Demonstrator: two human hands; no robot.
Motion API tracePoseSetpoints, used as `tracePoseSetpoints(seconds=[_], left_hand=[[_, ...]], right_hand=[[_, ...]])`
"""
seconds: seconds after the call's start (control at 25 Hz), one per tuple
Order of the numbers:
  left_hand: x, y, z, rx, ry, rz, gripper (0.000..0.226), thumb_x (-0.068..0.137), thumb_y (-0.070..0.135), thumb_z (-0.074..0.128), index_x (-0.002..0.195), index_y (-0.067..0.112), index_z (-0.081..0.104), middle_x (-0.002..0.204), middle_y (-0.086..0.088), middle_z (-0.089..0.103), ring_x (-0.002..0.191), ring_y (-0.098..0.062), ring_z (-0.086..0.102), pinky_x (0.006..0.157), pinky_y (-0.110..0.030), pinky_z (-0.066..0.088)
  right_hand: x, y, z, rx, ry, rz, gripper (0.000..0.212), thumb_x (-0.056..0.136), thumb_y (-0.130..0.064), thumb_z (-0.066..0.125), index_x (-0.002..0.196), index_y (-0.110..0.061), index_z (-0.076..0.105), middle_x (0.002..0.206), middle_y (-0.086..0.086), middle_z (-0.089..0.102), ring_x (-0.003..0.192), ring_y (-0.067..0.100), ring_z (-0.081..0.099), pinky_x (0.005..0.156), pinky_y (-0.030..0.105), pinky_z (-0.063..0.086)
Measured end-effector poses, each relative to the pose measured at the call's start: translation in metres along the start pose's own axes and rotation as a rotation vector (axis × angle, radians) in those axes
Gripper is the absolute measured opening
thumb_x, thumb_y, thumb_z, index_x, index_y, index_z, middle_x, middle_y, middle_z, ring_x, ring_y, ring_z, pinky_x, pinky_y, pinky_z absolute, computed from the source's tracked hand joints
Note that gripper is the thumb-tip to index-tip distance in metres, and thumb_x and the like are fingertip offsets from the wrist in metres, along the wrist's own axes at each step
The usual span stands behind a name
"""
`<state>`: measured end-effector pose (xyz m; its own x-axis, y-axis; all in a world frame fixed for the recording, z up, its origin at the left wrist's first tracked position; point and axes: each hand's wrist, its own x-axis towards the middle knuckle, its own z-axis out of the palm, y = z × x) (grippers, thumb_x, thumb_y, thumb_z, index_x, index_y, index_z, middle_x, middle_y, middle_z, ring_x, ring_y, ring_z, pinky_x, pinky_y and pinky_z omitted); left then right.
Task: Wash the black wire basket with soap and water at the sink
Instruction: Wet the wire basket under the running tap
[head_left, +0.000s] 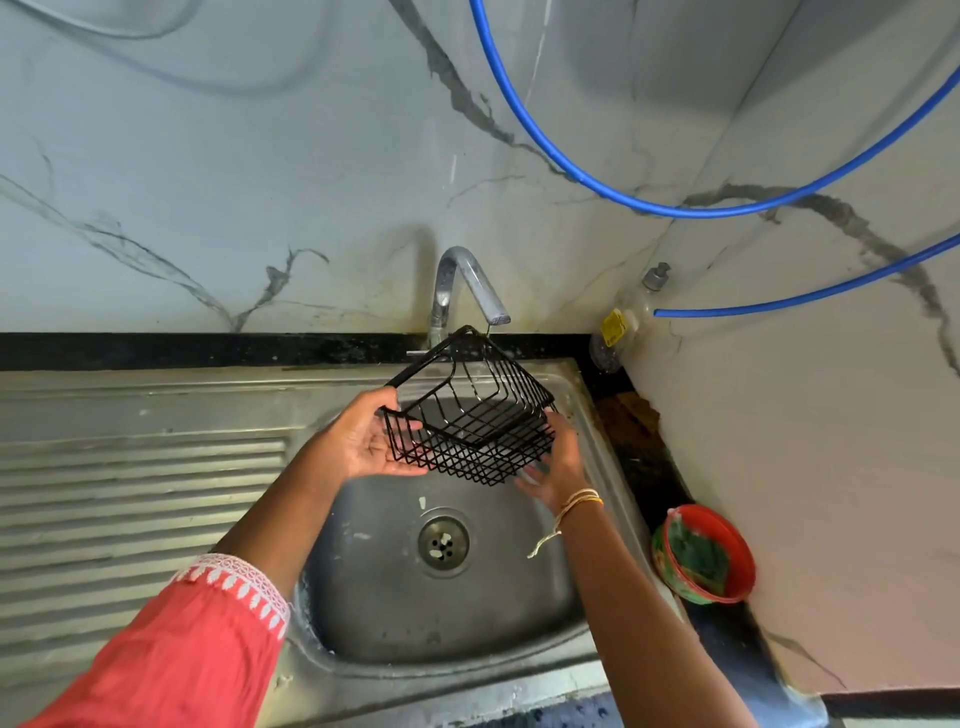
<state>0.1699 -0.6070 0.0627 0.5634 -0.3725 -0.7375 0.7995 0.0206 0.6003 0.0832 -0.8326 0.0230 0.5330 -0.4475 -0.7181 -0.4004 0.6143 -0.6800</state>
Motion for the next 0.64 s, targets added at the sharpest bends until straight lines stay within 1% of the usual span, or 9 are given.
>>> tracePoseSetpoints(seconds=[0.08,0.2,0.24,0.32,0.4,0.48,0.52,0.6,0.64], left_hand=[[0.003,-0.005,-0.004,-0.047,0.044,0.001,0.058,0.069,0.018,0.052,0.122,-0.005,0.054,0.12,-0.029,0.058,0.113,-0.046,0.055,0.092,-0.061,0.045],[0.004,-0.008,-0.003,-0.123,0.156,0.005,0.028,0.083,0.019,0.048,0.107,0.006,0.055,0.122,-0.022,0.057,0.113,-0.04,0.053,0.1,-0.062,0.038],[0.003,-0.008,-0.002,-0.125,0.187,-0.013,0.027,0.085,0.021,0.048,0.109,0.009,0.054,0.122,-0.02,0.057,0.111,-0.037,0.053,0.102,-0.061,0.036],[0.001,-0.007,-0.005,-0.12,0.197,-0.073,0.046,0.085,0.03,0.049,0.125,0.007,0.048,0.131,-0.022,0.051,0.118,-0.038,0.048,0.105,-0.062,0.03],[0.0,-0.007,-0.006,-0.163,0.141,-0.135,0.072,0.085,0.042,0.048,0.145,0.008,0.032,0.149,-0.025,0.033,0.135,-0.042,0.034,0.105,-0.066,0.027],[-0.004,-0.006,-0.001,-0.208,0.055,-0.146,0.075,0.087,0.045,0.045,0.149,0.008,0.024,0.153,-0.022,0.028,0.138,-0.042,0.029,0.106,-0.067,0.026],[-0.007,-0.007,0.002,-0.215,0.034,-0.139,0.069,0.088,0.044,0.045,0.144,0.006,0.031,0.151,-0.022,0.032,0.136,-0.042,0.032,0.107,-0.066,0.025],[-0.011,-0.007,0.009,-0.182,0.029,-0.156,0.051,0.09,0.042,0.045,0.122,0.003,0.047,0.146,-0.023,0.037,0.132,-0.044,0.037,0.108,-0.066,0.023],[-0.013,-0.006,0.012,-0.131,0.042,-0.169,0.051,0.09,0.041,0.046,0.123,0.003,0.046,0.148,-0.024,0.034,0.132,-0.045,0.036,0.107,-0.067,0.024]], right_hand=[[0.006,0.001,0.001,0.021,0.048,-0.051,0.068,0.064,-0.052,0.075,0.122,-0.023,0.054,0.132,0.005,0.046,0.111,0.034,0.05,0.072,0.04,0.053],[0.004,0.0,0.006,0.099,0.084,-0.177,0.044,0.064,-0.031,0.085,0.096,-0.015,0.06,0.116,0.005,0.052,0.107,0.031,0.051,0.067,0.039,0.059],[0.003,0.0,0.007,0.101,0.107,-0.249,0.037,0.065,-0.026,0.085,0.086,-0.014,0.058,0.108,0.005,0.055,0.105,0.028,0.054,0.066,0.039,0.059],[-0.002,0.001,0.014,0.071,0.136,-0.373,0.032,0.065,-0.022,0.085,0.072,-0.015,0.055,0.096,0.006,0.064,0.099,0.023,0.063,0.065,0.037,0.059],[-0.006,0.005,0.024,-0.08,0.219,-0.48,0.033,0.06,-0.033,0.086,0.07,-0.018,0.059,0.096,0.008,0.068,0.091,0.02,0.068,0.068,0.037,0.059],[-0.014,0.008,0.032,-0.298,0.32,-0.581,0.039,0.054,-0.047,0.083,0.075,-0.022,0.063,0.106,0.008,0.065,0.089,0.02,0.067,0.08,0.037,0.057],[-0.018,0.009,0.034,-0.378,0.341,-0.627,0.039,0.055,-0.048,0.082,0.08,-0.022,0.065,0.113,0.006,0.06,0.095,0.02,0.064,0.088,0.036,0.054],[-0.027,0.011,0.041,-0.485,0.347,-0.717,0.041,0.063,-0.042,0.083,0.091,-0.016,0.066,0.124,0.004,0.048,0.107,0.02,0.056,0.097,0.034,0.045],[-0.032,0.011,0.043,-0.536,0.351,-0.771,0.04,0.066,-0.039,0.082,0.094,-0.015,0.066,0.125,0.005,0.044,0.111,0.021,0.052,0.098,0.034,0.043]])
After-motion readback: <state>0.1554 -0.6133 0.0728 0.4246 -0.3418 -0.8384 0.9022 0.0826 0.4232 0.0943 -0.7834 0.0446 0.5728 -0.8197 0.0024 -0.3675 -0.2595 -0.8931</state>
